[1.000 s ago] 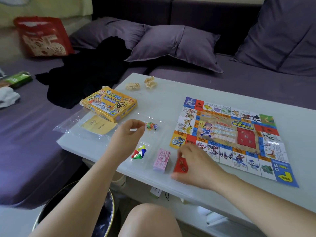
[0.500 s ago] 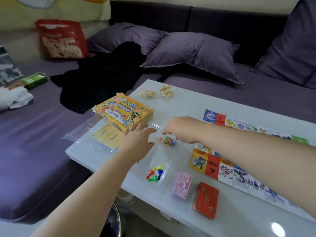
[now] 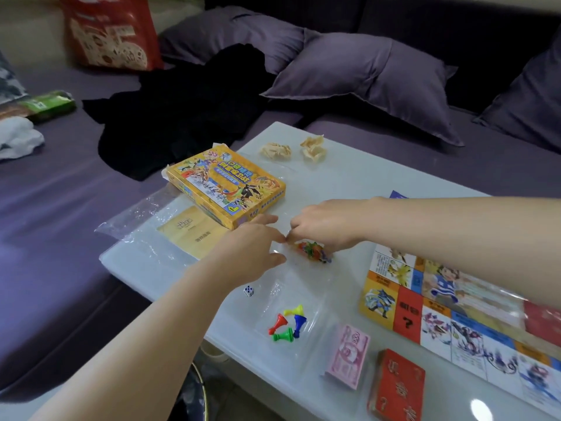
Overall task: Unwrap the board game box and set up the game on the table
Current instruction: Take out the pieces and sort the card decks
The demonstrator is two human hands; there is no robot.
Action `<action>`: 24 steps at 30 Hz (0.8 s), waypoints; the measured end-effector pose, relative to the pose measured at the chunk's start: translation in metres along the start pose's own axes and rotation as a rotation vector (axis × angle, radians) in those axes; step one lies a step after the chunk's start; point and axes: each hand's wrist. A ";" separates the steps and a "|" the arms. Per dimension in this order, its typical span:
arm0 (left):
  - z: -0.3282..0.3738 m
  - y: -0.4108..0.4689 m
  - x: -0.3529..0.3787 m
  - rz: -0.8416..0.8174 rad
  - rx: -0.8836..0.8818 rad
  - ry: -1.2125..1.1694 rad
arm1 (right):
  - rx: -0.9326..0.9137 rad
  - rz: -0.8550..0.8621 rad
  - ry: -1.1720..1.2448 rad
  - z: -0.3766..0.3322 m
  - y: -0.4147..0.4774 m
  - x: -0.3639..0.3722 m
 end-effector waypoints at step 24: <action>0.001 0.001 0.004 -0.043 -0.009 0.037 | 0.034 -0.043 0.055 0.000 0.001 0.002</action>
Point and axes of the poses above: each hand's wrist, its own y-axis towards the middle knuckle, its own x-axis out of the palm, z = x × y, and after that the axes turned 2 degrees about x, right-handed
